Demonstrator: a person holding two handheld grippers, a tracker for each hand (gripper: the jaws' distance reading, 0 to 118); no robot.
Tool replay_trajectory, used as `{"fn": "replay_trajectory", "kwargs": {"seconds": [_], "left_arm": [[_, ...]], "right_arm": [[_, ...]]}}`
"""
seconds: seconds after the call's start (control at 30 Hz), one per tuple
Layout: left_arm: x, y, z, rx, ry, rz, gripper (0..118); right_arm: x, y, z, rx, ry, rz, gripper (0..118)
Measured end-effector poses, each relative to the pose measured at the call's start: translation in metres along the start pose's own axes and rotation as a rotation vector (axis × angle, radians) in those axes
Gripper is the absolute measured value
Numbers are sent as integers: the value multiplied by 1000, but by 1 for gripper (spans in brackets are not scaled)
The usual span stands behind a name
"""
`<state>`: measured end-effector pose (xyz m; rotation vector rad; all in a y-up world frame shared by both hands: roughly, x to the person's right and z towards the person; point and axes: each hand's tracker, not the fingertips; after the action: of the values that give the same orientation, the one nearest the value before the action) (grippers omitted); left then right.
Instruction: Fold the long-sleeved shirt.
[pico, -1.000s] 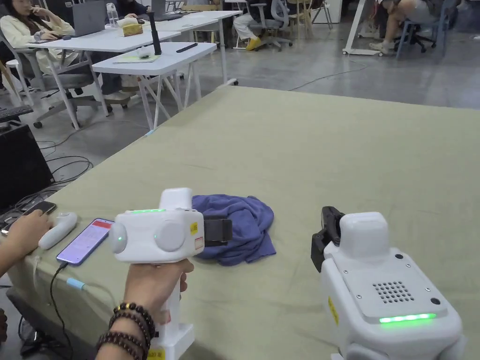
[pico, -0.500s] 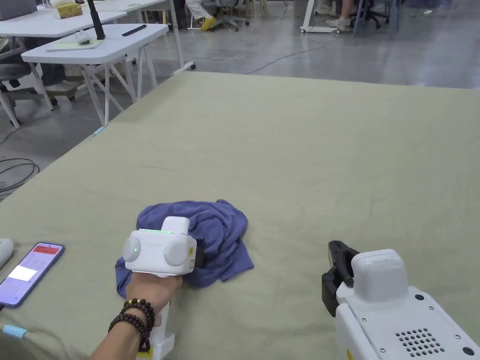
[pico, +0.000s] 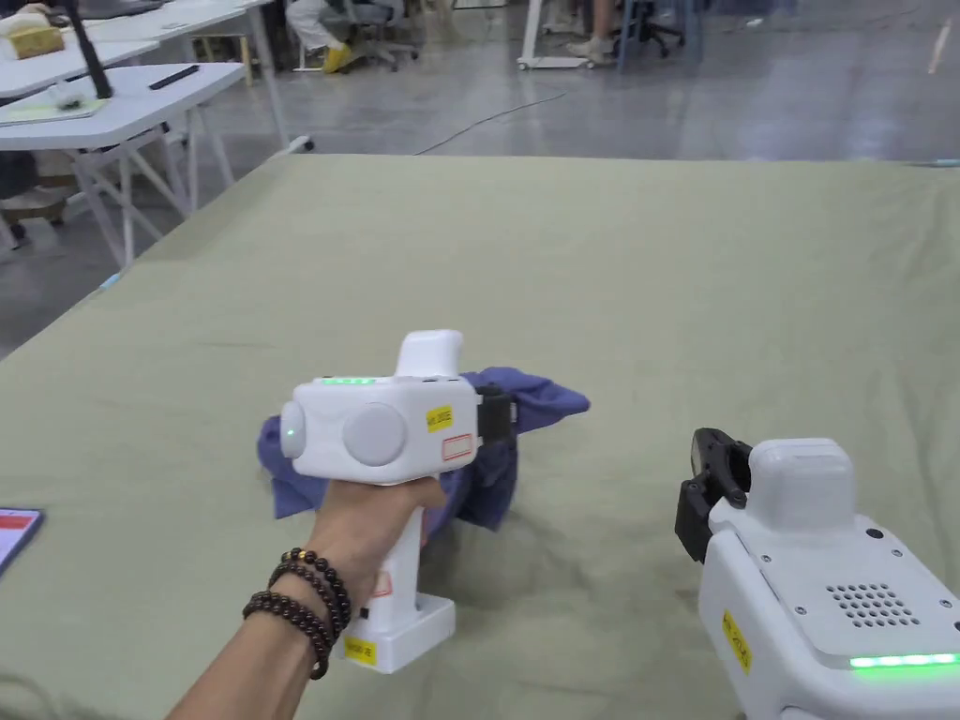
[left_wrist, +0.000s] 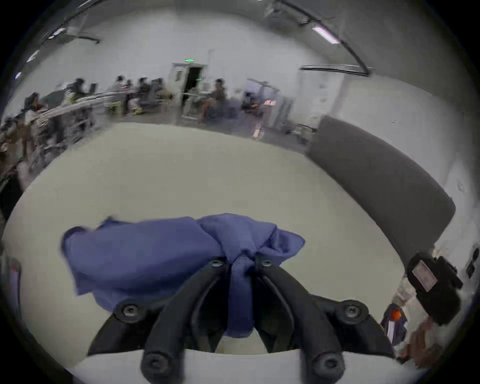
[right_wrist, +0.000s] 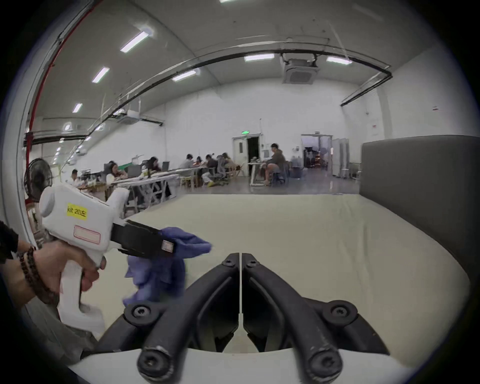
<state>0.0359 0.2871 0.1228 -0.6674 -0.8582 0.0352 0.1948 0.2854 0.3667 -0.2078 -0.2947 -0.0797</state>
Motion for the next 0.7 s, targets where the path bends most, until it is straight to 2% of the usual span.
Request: {"fn": "replay_trajectory", "kwargs": {"seconds": [0.13, 0.3, 0.4, 0.5, 0.53, 0.57, 0.6, 0.63, 0.7], "left_arm": [[110, -12, -58, -46, -187, -94, 9], [228, -59, -129, -183, -419, -107, 9], [276, -97, -160, -278, -438, -103, 9], [284, -122, -173, -318, -415, -48, 11], [281, -125, -173, -307, -371, -30, 23], [274, -125, -170, -298, -363, -20, 53], [264, -122, -163, -276, -360, -6, 100], [256, -119, -153, -249, -362, 0, 118], [238, -108, -120, -130, -368, 8, 118]], "right_arm": [[56, 6, 35, 23, -119, 6, 0], [122, 8, 71, 29, -283, -19, 0], [149, 11, 87, 30, -370, -49, 0], [165, 13, 97, 26, -404, -67, 0], [167, 14, 100, 25, -415, -65, 0], [168, 13, 103, 27, -423, -60, 0], [170, 12, 105, 32, -423, -55, 0], [171, 10, 106, 33, -420, -50, 0], [170, 8, 103, 22, -415, -42, 0]]}}
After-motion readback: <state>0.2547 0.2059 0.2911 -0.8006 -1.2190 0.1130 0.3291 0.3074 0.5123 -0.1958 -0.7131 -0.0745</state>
